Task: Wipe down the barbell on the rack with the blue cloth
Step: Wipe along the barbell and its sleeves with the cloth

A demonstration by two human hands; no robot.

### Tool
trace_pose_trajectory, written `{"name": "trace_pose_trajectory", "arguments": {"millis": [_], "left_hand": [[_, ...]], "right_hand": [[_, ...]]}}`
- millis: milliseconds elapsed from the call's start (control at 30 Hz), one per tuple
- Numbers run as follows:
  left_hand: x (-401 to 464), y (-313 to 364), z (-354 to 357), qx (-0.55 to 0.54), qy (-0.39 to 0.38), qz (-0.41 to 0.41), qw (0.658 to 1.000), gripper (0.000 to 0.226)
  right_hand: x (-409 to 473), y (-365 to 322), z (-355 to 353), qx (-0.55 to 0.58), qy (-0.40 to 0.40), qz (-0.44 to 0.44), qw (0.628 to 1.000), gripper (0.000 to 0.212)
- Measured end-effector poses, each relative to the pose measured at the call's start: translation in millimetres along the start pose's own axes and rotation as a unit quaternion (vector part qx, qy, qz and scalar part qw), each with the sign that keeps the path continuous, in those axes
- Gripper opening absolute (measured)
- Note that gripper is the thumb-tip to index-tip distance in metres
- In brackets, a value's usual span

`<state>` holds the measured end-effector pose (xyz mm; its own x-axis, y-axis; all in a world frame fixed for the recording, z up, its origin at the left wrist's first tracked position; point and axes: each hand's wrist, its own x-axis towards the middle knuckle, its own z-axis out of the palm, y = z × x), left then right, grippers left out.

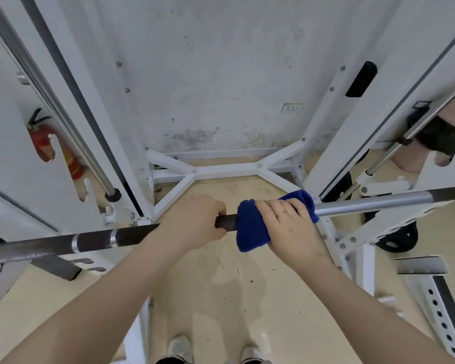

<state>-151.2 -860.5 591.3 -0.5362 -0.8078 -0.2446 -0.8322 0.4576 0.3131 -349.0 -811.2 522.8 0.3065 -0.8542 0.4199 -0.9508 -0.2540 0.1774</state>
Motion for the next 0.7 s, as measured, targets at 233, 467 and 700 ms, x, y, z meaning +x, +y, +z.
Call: {"name": "trace_pose_trajectory", "arguments": {"millis": [233,467,700], "left_hand": [[2,41,15,0.037,0.063,-0.019,0.997,0.024],[2,61,30,0.114,0.114,-0.071,0.984,0.048],[7,84,47,0.07,0.175,-0.078,0.979,0.05]], "right_hand": [[75,36,-34,0.285,-0.498,0.014,0.819,0.035],[54,29,-34,0.202,-0.363,0.005,0.91,0.024],[-34,65,6,0.041,0.041,0.026,0.998,0.069]]}}
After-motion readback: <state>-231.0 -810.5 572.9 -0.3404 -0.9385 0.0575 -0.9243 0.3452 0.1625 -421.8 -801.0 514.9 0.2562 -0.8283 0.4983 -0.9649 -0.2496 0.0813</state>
